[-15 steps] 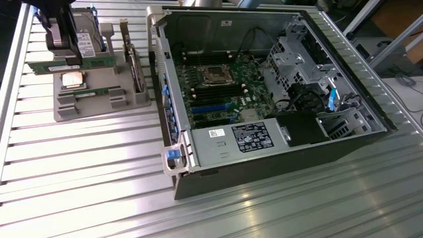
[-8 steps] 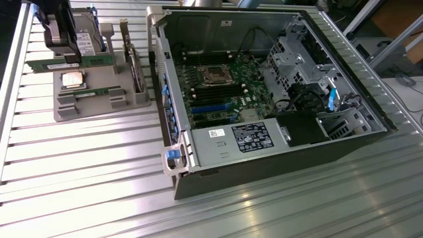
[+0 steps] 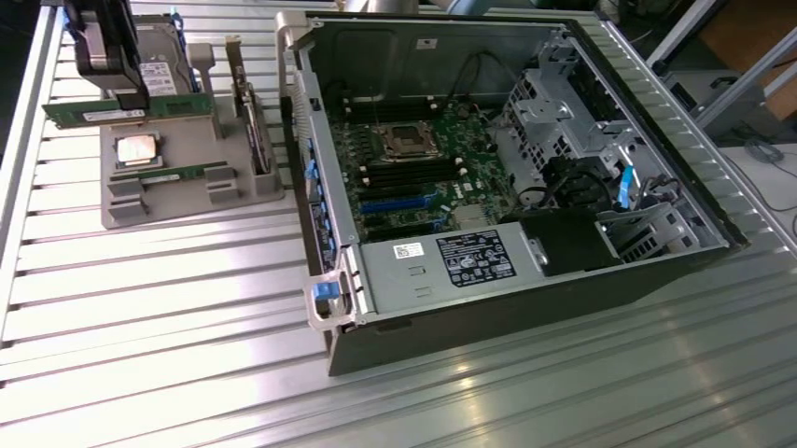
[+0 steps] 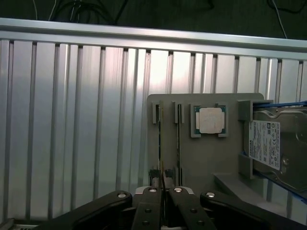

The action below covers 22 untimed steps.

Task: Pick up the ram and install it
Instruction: 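Pick up the ram and move it above insertion slot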

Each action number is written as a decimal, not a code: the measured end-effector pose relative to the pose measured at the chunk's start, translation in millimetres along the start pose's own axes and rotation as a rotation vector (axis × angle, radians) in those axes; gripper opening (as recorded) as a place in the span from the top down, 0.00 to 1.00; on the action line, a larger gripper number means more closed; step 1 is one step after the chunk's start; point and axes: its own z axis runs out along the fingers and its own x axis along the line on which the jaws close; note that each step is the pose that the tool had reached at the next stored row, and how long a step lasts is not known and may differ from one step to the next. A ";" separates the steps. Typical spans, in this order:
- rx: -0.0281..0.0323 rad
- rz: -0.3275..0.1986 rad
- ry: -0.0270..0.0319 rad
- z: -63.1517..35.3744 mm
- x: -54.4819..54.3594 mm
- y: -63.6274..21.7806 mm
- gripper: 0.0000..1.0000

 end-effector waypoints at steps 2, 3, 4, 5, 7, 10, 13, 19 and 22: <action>0.0001 0.000 -0.0005 -1.3 0.4 0.0 0.88; 0.0001 0.000 -0.0006 -1.9 0.5 0.1 0.88; 0.0001 0.000 -0.0009 -2.8 0.5 0.2 0.88; 0.0000 0.000 -0.0009 -3.2 0.6 0.2 0.88; 0.0002 0.000 -0.0013 -4.5 0.6 0.2 0.88; 0.0002 0.000 -0.0020 -7.1 0.7 0.4 0.88; 0.0002 0.000 -0.0037 -9.9 0.7 0.5 0.88; 0.0004 0.000 -0.0055 -16.1 0.7 0.8 0.88; 0.0004 0.000 -0.0063 -18.5 0.7 0.9 0.88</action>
